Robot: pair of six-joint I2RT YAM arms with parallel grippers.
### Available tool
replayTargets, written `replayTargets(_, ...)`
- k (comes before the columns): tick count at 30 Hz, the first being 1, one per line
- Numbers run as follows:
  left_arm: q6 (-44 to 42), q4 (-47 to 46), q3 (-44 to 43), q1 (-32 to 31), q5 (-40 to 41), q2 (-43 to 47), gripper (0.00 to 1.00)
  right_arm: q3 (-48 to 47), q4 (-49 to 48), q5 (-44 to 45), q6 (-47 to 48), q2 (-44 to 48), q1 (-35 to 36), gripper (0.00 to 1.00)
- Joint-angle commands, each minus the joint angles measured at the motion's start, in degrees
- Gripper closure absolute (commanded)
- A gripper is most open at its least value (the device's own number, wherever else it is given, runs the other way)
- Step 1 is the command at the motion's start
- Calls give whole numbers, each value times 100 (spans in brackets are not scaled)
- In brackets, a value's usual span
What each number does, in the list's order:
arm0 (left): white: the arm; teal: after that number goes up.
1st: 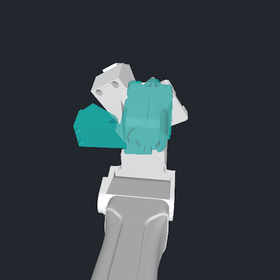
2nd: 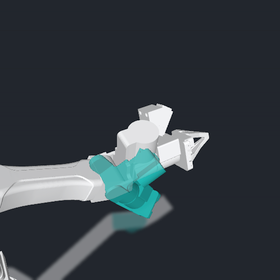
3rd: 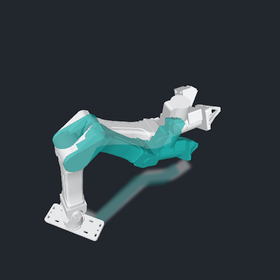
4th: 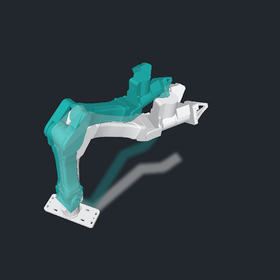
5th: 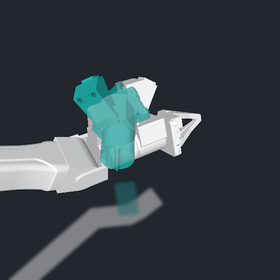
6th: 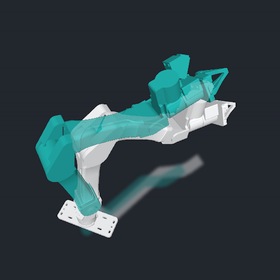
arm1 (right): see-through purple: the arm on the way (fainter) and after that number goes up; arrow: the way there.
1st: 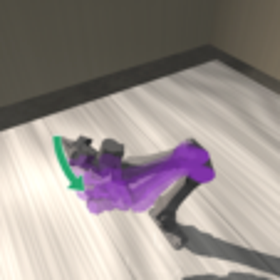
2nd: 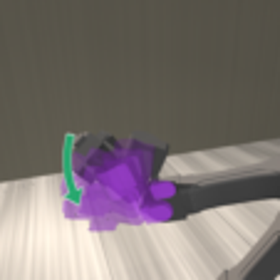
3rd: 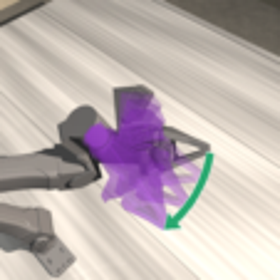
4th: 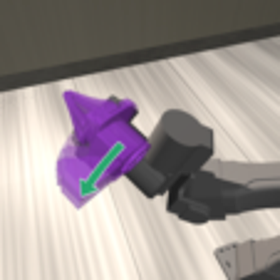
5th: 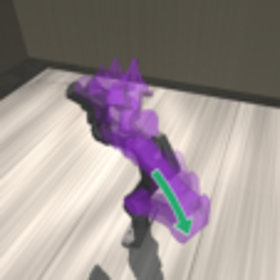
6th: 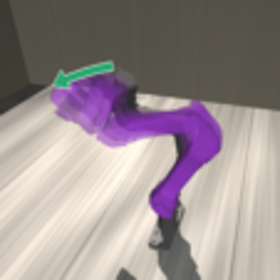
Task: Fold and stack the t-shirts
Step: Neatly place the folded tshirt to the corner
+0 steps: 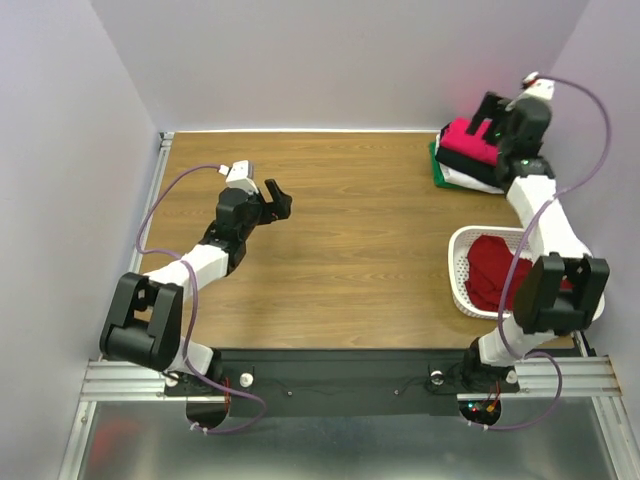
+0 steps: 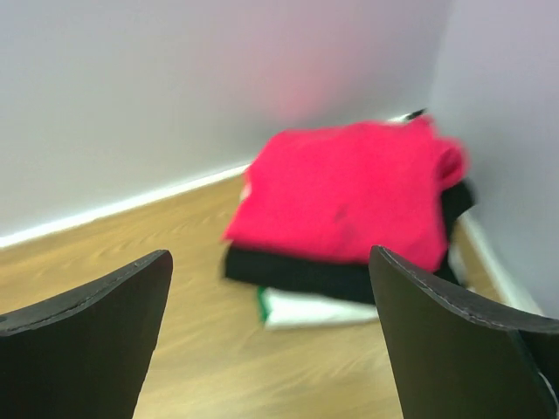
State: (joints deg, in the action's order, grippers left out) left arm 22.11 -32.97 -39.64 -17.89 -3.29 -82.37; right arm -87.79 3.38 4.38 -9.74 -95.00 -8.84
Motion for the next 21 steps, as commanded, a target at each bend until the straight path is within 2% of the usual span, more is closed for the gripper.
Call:
replayTargets(1, -93, -157, 114, 5, 91, 527, 2, 1068, -688, 608, -116, 684, 874, 0)
replayTargets(2, -93, -157, 149, 5, 118, 590, 2, 1506, -759, 582, -203, 902, 1293, 0)
replayTargets(4, -84, -157, 184, 5, 214, 801, 2, 2018, -1022, 432, -292, 1079, 1673, 0)
replayTargets(5, -58, -157, 254, 5, 249, 862, 2, 2603, -1363, 397, -274, 1228, 2128, 0)
replayTargets(9, -57, -175, 395, 5, 688, 1222, 2, 3651, -1952, 326, -151, 1326, 3105, 0)
replayTargets(15, -58, -157, 633, 5, 1172, 1618, 2, 4884, -2877, -34, -283, 1616, 3336, 0)
replayTargets(21, -58, -60, 676, 5, 1454, 1847, 1, 5149, -2921, 274, -186, 1845, 3336, 0)
